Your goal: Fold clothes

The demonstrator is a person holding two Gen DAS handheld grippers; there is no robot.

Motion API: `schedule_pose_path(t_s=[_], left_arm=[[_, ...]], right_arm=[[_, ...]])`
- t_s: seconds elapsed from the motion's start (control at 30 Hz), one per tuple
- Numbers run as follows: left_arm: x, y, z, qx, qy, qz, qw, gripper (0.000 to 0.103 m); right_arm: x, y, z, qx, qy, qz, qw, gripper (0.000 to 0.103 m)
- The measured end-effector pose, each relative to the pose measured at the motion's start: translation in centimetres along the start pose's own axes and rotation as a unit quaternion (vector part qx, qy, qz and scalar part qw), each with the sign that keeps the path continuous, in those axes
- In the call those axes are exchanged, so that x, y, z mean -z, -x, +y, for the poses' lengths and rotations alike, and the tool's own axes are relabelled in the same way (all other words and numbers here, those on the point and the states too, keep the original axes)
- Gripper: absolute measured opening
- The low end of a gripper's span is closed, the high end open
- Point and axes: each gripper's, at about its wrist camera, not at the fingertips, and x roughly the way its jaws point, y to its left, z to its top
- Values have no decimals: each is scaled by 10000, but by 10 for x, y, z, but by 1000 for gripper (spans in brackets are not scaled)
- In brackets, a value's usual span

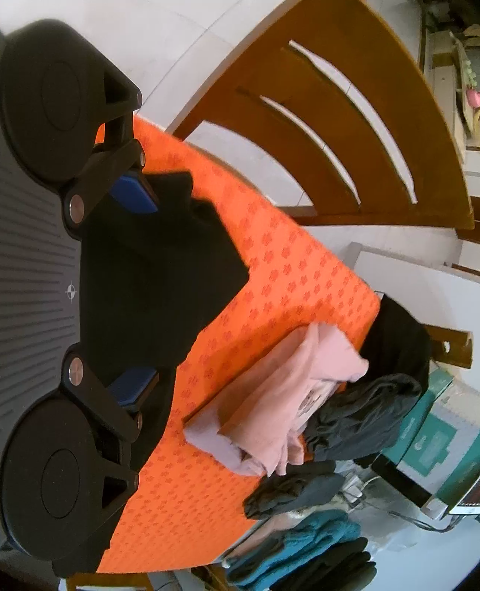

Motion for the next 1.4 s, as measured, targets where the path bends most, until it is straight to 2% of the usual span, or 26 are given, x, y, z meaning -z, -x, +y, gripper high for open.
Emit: schedule_pose_path(t_s=[0.17,0.43,0.6,0.77,1.07,1.2,1.27,1.4], left_arm=[[2,-3,-13,84,137,-22,9999,91],[18,2,-40,52,520,-306,9982,91],[37,0,-63,-76,1030,-324,9941,91],[61,1,-101,-91,1175,-428,9921,91],[99,1,-146,-185,1440,-629,9874,91],[111,1,-153,-239,1591,-692,9845,91],[115,1,-153,-289,1690,-698,9827,91],[116,3,-144,-462,1937,-769,9770,91]], right_arm=[[17,34,-31,390,-330,-188,9985,2],[74,89,-150,1056,-1163,-219,9873,2],[118,118,-219,1435,-1388,-180,9797,2],[163,150,-286,1779,-1534,-181,9718,2],[236,190,-398,2638,-1890,-25,9459,2],[264,191,-434,2599,-2200,209,9400,2],[270,188,-440,2590,-2156,271,9411,4],[263,186,-431,2044,-2061,72,9569,11]])
